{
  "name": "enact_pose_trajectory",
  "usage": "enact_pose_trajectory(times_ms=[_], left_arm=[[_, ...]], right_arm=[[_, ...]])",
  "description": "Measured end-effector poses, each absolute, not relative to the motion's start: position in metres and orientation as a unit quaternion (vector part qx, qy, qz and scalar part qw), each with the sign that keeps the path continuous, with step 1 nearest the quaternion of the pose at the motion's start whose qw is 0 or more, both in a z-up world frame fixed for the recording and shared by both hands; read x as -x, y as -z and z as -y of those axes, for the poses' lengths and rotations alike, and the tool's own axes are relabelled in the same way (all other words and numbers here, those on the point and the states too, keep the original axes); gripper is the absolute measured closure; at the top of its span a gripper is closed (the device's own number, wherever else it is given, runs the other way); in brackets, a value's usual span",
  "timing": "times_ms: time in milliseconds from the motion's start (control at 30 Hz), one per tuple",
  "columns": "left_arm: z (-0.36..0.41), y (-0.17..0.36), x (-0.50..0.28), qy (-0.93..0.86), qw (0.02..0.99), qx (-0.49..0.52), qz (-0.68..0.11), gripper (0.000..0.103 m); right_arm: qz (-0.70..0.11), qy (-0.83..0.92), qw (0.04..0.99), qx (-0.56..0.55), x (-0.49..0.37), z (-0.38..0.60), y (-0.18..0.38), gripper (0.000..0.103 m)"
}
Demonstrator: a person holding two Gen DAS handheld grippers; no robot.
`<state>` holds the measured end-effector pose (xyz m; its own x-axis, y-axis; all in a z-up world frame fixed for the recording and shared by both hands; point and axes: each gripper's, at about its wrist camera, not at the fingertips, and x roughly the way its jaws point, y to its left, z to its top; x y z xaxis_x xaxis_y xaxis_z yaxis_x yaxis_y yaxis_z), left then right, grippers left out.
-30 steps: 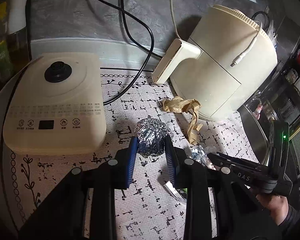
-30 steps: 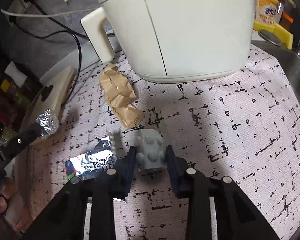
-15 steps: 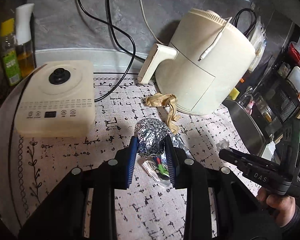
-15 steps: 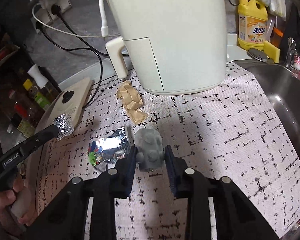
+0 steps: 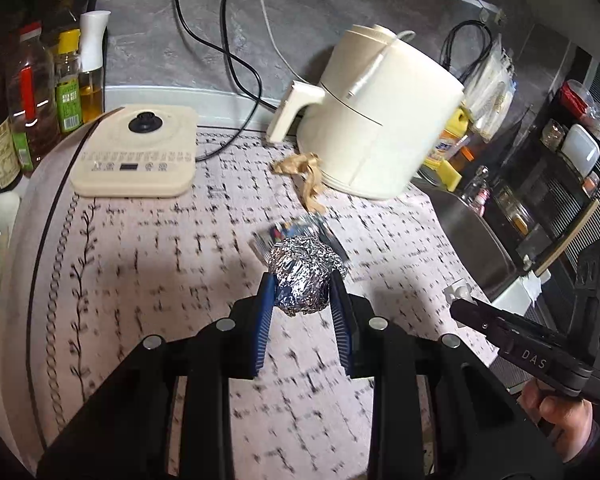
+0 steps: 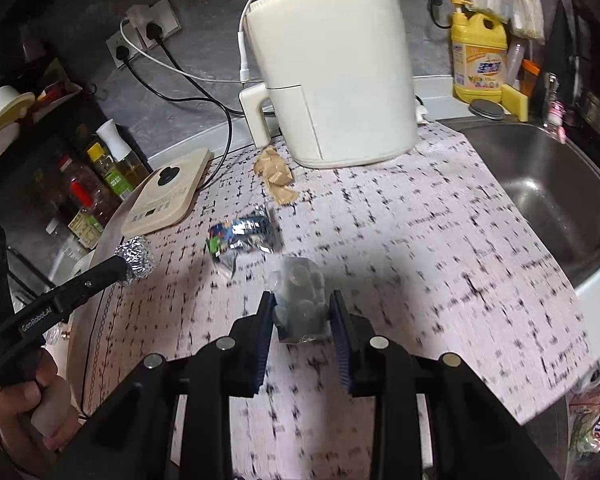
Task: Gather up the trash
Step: 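Carry the foil ball and blister pack over the bin with both tools, then open both tools to drop the foil ball and blister pack into the bin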
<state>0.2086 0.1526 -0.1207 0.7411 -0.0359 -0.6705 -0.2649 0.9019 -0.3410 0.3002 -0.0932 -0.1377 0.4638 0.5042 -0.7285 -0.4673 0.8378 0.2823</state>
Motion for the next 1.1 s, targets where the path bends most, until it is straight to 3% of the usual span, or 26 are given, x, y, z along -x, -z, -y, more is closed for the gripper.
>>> enact_pose_trajectory(times_ms=[1100], left_arm=[[0.104,0.176,-0.123,0.091,0.880,0.162,-0.438,0.075]], right_arm=[[-0.476,-0.095,0.868,-0.103,-0.122,0.390,0.198,0.075]])
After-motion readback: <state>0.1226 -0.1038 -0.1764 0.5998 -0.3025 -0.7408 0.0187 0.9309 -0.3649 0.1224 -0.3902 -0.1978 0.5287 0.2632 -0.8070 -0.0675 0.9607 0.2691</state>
